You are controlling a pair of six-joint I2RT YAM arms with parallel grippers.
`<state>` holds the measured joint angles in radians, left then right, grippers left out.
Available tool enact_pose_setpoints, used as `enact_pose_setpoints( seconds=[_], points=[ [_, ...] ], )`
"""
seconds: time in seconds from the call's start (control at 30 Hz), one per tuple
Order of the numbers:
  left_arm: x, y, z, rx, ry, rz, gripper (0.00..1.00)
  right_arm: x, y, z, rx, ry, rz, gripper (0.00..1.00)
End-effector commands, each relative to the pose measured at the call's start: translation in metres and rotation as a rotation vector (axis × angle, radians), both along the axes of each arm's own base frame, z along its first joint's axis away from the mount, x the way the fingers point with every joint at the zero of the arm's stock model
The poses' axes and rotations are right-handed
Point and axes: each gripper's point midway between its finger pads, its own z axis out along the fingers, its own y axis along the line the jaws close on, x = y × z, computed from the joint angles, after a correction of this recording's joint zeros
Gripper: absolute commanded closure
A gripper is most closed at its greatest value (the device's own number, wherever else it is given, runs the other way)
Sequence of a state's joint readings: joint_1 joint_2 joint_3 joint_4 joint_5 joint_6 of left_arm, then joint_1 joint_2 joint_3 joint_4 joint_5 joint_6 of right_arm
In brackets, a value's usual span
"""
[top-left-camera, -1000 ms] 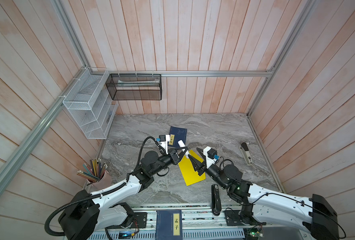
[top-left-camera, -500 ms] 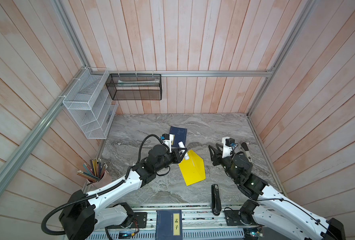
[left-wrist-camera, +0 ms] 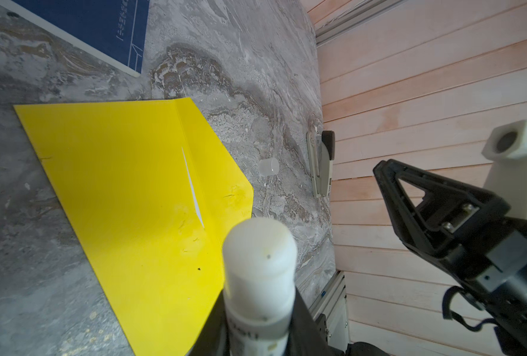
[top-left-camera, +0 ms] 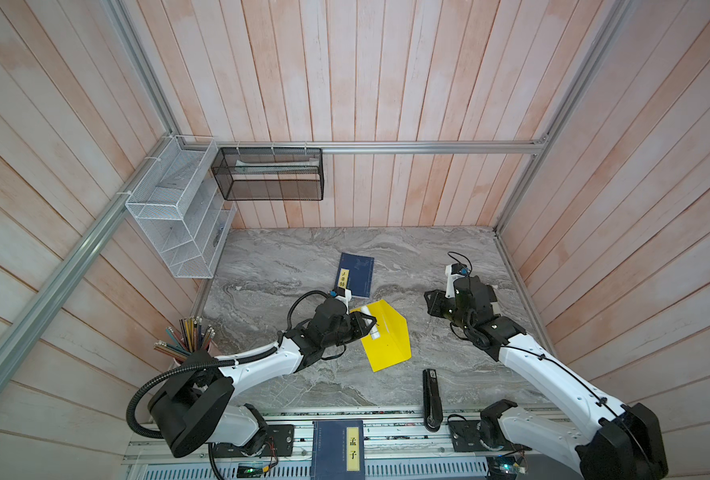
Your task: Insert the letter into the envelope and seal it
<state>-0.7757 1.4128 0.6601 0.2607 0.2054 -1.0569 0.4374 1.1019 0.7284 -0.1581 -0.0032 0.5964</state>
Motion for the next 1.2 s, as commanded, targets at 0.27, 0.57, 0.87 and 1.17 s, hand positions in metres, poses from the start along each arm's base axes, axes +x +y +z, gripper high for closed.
enact_pose_setpoints(
  seconds=[0.27, 0.57, 0.87, 1.17],
  points=[
    [0.001, -0.012, -0.033, -0.038, 0.066, 0.002, 1.00, 0.003, 0.020, -0.043, 0.085, 0.206, 0.055, 0.89],
    [0.001, -0.015, -0.063, -0.025, 0.120, 0.003, 1.00, 0.006, 0.032, -0.061, 0.094, 0.270, 0.098, 0.98],
    [-0.002, -0.014, -0.086, -0.015, 0.154, 0.004, 1.00, 0.007, 0.038, -0.070, 0.096, 0.302, 0.124, 1.00],
    [-0.004, -0.011, -0.094, -0.035, 0.182, 0.008, 1.00, 0.007, 0.041, -0.081, 0.091, 0.336, 0.142, 1.00]
  ],
)
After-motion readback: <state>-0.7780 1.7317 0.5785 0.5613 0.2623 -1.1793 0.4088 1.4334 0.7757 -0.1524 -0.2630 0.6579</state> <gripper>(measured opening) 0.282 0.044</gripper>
